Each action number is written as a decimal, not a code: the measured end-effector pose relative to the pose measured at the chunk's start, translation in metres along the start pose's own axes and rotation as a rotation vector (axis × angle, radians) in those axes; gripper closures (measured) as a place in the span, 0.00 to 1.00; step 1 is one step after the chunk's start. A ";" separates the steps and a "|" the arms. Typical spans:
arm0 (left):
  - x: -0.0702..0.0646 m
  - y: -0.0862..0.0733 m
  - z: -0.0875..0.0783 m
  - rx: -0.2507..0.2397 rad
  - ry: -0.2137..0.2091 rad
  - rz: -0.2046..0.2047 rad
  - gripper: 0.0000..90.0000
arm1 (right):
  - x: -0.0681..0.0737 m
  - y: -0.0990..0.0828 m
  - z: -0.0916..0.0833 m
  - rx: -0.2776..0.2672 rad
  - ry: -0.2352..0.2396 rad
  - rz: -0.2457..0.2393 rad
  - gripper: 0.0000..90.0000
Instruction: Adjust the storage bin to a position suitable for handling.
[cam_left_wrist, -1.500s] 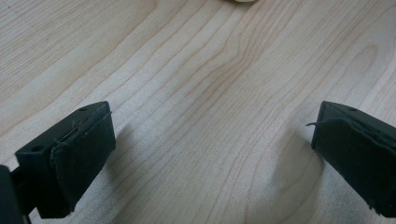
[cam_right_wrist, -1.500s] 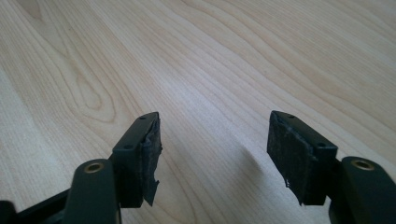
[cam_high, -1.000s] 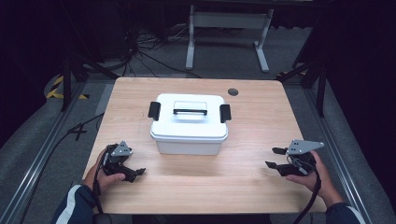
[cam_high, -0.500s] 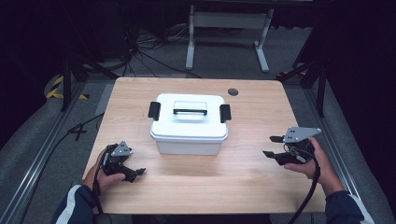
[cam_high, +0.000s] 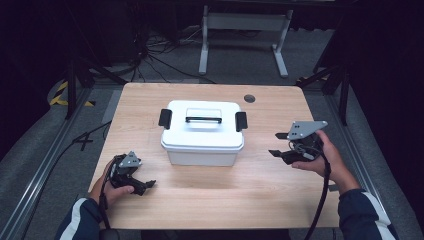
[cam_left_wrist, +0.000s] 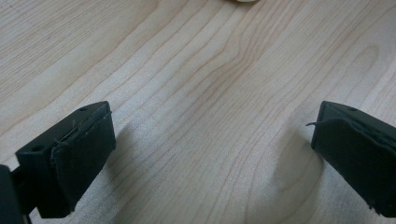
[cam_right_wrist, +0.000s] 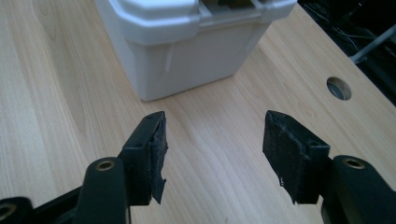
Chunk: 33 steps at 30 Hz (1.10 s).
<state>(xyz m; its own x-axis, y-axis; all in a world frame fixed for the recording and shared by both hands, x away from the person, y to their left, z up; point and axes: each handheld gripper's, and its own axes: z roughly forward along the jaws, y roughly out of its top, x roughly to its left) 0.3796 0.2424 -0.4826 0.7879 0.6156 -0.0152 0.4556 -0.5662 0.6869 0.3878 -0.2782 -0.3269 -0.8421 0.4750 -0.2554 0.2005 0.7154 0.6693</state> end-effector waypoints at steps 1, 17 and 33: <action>0.000 0.000 0.000 0.000 0.000 0.000 0.00 | 0.000 0.004 0.000 0.001 0.002 -0.008 0.45; 0.000 0.000 0.000 0.002 0.002 0.004 0.00 | -0.006 0.063 0.011 0.016 0.000 -0.110 0.46; 0.000 0.000 0.000 0.002 0.002 0.003 0.00 | -0.004 0.113 0.037 0.074 0.016 -0.191 0.47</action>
<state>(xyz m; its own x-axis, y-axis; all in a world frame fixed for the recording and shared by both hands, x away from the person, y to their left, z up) 0.3796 0.2427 -0.4823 0.7882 0.6153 -0.0117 0.4541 -0.5687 0.6858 0.4324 -0.1796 -0.2761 -0.8762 0.3190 -0.3613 0.0717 0.8276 0.5567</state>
